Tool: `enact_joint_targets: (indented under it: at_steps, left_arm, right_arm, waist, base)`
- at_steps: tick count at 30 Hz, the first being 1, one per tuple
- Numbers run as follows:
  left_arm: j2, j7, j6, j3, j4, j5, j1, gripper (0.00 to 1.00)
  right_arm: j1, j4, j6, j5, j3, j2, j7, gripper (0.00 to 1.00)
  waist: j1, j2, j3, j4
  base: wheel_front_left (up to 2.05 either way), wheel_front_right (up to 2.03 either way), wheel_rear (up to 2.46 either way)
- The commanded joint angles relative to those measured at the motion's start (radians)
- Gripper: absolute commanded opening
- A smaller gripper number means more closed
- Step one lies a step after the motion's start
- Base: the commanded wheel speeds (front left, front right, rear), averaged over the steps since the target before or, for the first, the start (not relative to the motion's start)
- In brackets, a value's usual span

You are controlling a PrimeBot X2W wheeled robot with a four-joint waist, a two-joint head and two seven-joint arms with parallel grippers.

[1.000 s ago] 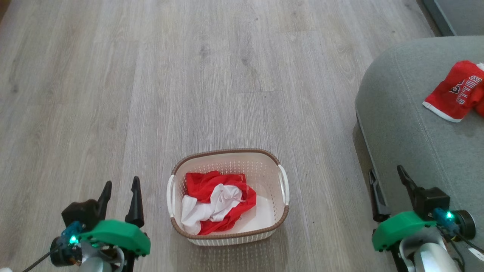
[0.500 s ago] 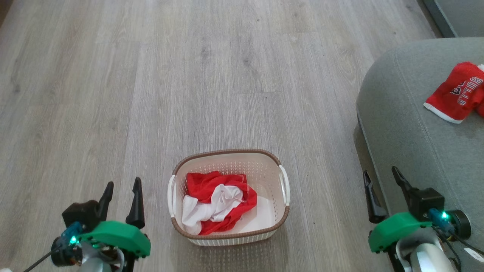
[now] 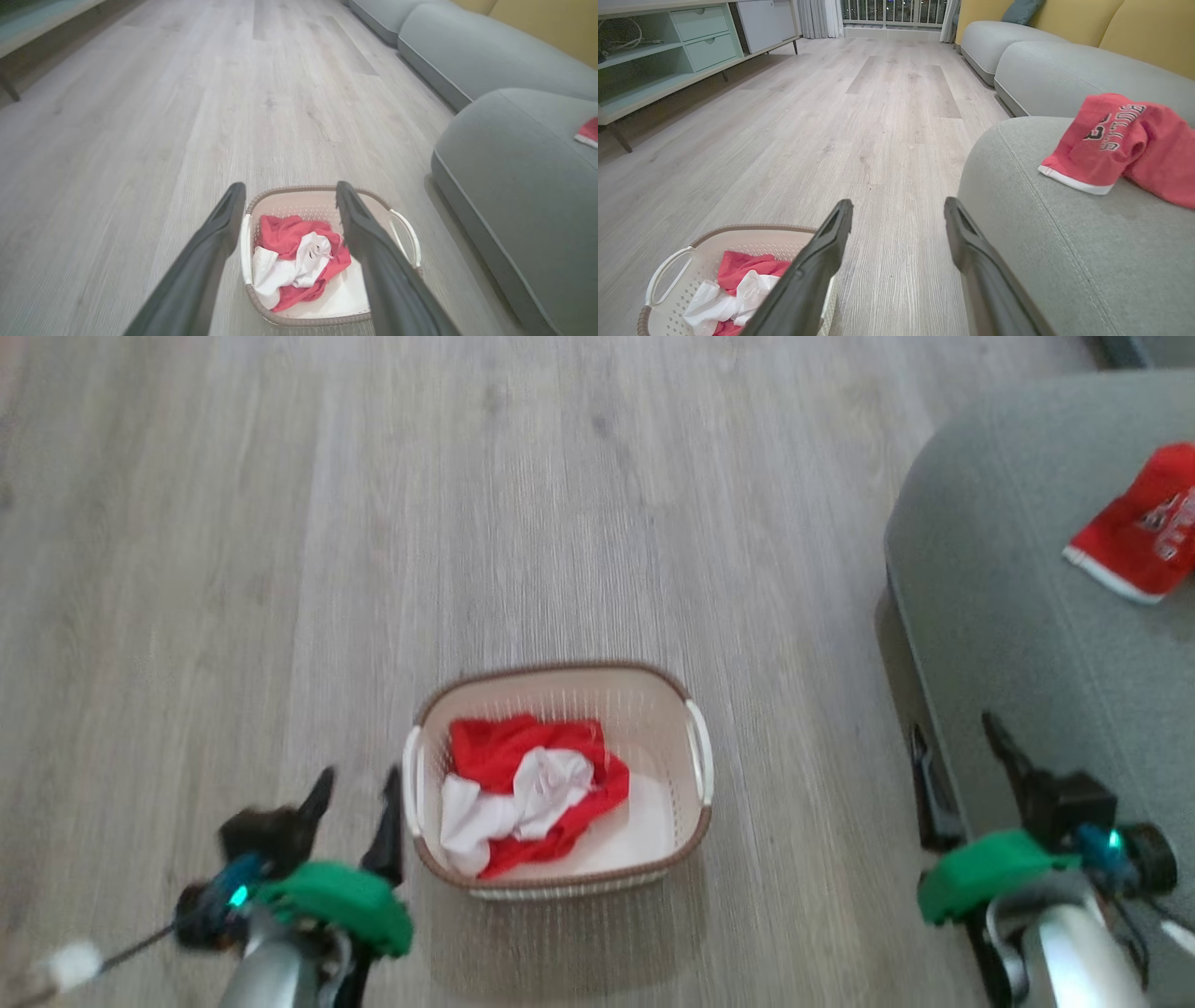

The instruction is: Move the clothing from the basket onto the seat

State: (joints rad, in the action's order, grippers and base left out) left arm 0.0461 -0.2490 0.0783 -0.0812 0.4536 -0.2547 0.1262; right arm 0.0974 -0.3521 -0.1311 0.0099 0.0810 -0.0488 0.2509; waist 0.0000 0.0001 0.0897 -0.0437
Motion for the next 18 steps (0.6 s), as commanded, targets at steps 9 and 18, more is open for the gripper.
enact_joint_targets:
  at_steps: [9,18]
  left_arm:
    - [0.004,0.032,0.024,-0.151,0.13,0.105,0.37,1.0]
    - [0.013,0.092,0.029,-0.267,0.358,0.21,0.675,1.0]
  right_arm:
    - [0.195,0.128,0.0,0.029,-0.033,-0.001,0.011,1.0]
    - [0.329,0.275,0.0,0.075,-0.063,-0.001,0.011,1.0]
  waist:
    - [0.0,-0.0001,0.361,-0.045]
    - [0.0,-0.0001,0.627,-0.129]
  base:
    - [0.0,0.0,0.0]
    - [0.0,0.0,0.0]
